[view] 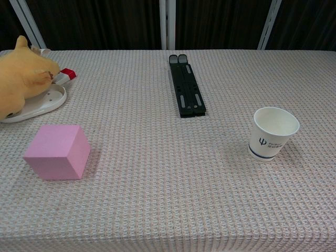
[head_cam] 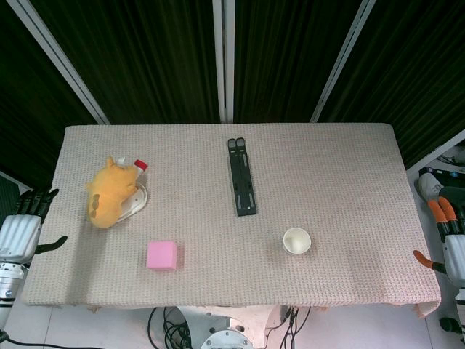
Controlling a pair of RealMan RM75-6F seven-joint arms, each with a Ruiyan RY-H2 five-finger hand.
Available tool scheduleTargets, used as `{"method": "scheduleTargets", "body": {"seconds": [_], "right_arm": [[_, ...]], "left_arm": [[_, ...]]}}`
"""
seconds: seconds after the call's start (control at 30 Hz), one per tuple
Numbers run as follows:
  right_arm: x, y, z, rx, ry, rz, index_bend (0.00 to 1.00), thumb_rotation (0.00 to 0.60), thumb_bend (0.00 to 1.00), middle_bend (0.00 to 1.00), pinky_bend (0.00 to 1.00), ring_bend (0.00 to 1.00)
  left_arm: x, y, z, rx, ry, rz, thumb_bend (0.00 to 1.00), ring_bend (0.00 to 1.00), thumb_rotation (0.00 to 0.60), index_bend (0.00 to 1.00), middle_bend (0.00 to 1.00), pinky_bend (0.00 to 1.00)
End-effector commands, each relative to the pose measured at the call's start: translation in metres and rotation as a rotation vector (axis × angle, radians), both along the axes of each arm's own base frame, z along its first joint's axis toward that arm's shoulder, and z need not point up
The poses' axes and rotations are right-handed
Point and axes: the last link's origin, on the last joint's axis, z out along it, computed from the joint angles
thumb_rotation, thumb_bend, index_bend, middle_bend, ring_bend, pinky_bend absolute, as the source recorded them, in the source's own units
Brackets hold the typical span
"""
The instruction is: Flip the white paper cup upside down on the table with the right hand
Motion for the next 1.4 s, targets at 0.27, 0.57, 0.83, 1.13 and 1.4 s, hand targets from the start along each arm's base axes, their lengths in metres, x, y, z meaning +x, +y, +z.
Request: {"method": "scheduleTargets", "body": {"seconds": [0.27,0.57,0.83,1.13,1.4], "right_arm": [[0.003,-0.006,-0.001,0.017,0.001,0.005,0.0,0.6,0.05,0.0,0.0,0.0],[0.024,-0.014,-0.009,0.056,0.014,0.076,0.0,0.6,0.05,0.0,0.0,0.0],[0.1,-0.033,-0.039,0.261,0.087,0.297,0.0,0.6,0.04,0.0,0.0,0.0],[0.17,-0.045,-0.103,0.507,0.26,0.447,0.0,0.6,0.02,0.0,0.0,0.0],[0.184,-0.052,-0.14,0.571,0.391,0.43,0.0,0.6,0.02,0.0,0.0,0.0]], "left_arm": [[-0.004,0.001,0.003,0.021,-0.019,0.007,0.15,0.0,0.6,0.0,0.0,0.0],[-0.002,-0.001,0.007,0.049,-0.025,-0.005,0.15,0.0,0.6,0.0,0.0,0.0],[-0.003,0.001,0.009,0.055,-0.033,0.003,0.15,0.0,0.6,0.0,0.0,0.0],[-0.005,0.002,0.012,0.069,-0.026,0.019,0.15,0.0,0.6,0.0,0.0,0.0],[-0.009,0.004,0.015,0.073,-0.029,0.026,0.15,0.0,0.6,0.0,0.0,0.0]]}}
